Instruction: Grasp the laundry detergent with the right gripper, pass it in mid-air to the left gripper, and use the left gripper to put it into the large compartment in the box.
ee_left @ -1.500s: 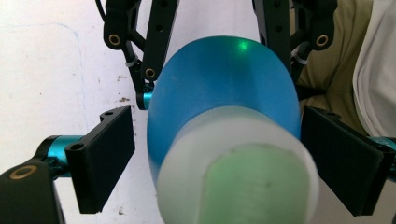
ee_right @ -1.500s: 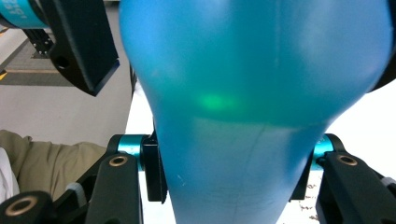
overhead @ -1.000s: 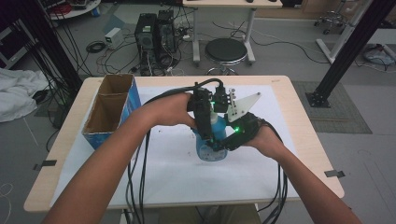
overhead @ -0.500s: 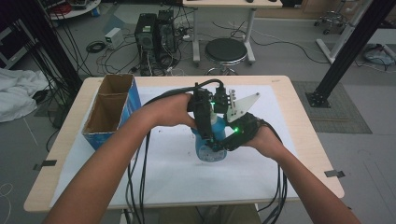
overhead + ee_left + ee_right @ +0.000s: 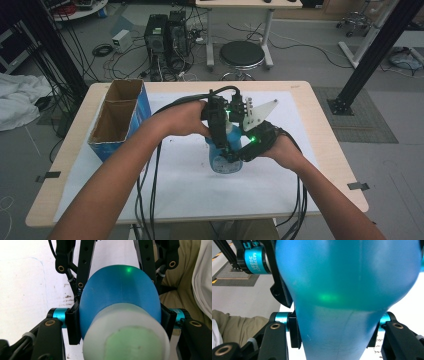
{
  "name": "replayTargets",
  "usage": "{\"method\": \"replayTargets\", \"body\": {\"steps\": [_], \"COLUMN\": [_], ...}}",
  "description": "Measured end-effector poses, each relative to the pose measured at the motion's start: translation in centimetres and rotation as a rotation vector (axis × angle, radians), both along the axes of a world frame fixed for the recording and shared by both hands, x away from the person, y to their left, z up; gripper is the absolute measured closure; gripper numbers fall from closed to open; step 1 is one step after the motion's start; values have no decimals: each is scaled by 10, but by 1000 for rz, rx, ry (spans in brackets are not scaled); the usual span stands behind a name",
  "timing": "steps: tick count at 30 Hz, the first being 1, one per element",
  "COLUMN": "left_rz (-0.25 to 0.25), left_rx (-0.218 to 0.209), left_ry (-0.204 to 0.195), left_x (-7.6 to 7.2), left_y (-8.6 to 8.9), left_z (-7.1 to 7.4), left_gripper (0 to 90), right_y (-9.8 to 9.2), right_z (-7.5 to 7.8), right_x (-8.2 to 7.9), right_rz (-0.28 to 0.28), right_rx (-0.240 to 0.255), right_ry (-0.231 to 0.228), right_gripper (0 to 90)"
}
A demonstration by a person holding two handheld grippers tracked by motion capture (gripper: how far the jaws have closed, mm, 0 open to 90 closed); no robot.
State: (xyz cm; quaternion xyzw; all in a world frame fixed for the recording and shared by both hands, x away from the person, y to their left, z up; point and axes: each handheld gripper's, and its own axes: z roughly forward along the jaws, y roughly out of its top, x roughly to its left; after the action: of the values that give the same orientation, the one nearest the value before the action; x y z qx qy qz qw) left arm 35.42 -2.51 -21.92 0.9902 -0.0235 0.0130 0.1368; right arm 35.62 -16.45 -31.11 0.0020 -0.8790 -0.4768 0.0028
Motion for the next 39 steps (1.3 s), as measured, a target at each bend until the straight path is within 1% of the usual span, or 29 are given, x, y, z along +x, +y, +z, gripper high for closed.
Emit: {"method": "replayTargets", "body": {"steps": [4, 6, 8, 11, 13, 14, 15, 18, 19, 20, 21, 22, 23, 24, 26, 27, 28, 29, 32, 33, 35, 36, 38, 39], "left_rz": [2, -1, 4, -2, -4, -5, -6, -8, -10, -12, -6, -3, 0, 4, 11, 18, 23, 28, 47, 55, 71, 77, 88, 93], "left_rx": [-3, -3, -4, -1, 0, 2, 0, -2, 2, 8, 12, 16, 18, 21, 33, 35, 39, 39, 42, 41, 41, 47, 55, 56], "left_ry": [-3, -4, -2, -7, -10, -7, -9, -14, -15, -12, -6, -2, 0, 2, -3, -7, -8, -9, -13, -14, -21, -26, -33, -33], "left_x": [0, -1, -1, -2, -3, -4, -4, -4, -5, -5, -5, -5, -5, -5, -4, -4, -4, -3, -1, -1, 1, 1, 2, 2], "left_y": [0, 0, 0, 0, 0, 0, 0, 0, 0, 0, 1, 2, 3, 5, 7, 9, 10, 12, 17, 18, 22, 23, 25, 26], "left_z": [-1, -1, -1, -1, -1, -1, 0, 2, 2, 2, 2, 2, 1, 1, 0, 0, 0, 0, 0, 0, 1, 1, 1, 1], "left_gripper": [377, 378, 379, 379, 380, 380, 380, 381, 381, 381, 381, 381, 381, 381, 381, 381, 381, 381, 380, 380, 380, 380, 380, 380], "right_y": [0, 1, 1, 1, 1, 1, 1, 1, 1, 1, 1, -1, -4, -7, -13, -16, -20, -23, -35, -38, -45, -49, -58, -63], "right_z": [0, -1, -1, -1, -1, -1, 0, 1, 1, 1, 1, 0, -1, -2, -3, -4, -4, -4, -4, -5, -5, -4, -3, -1], "right_x": [0, -1, 0, -1, -2, -2, -3, -3, -3, -3, -3, -2, -1, -1, 0, 0, 0, 1, 1, 1, 2, 2, 4, 5], "right_rz": [0, 2, 9, 7, 9, 9, 10, 6, 5, 5, -5, -15, -16, -21, -29, -32, -49, -71, -144, -164, -228, -255, -261, -278], "right_rx": [-2, 4, 0, 1, -5, -5, -4, -2, -9, -9, -17, -25, -29, -41, -57, -63, -72, -88, -159, -185, -236, -250, -265, -276], "right_ry": [1, 8, -3, 2, -10, -10, 0, -9, -14, -14, -8, -14, 6, 7, 26, 33, 41, 50, 38, 51, 45, 41, 72, 64], "right_gripper": [458, 458, 458, 458, 457, 457, 456, 447, 360, 360, 298, 269, 240, 222, 215, 180, 117, 118, 118, 118, 118, 118, 118, 118]}}
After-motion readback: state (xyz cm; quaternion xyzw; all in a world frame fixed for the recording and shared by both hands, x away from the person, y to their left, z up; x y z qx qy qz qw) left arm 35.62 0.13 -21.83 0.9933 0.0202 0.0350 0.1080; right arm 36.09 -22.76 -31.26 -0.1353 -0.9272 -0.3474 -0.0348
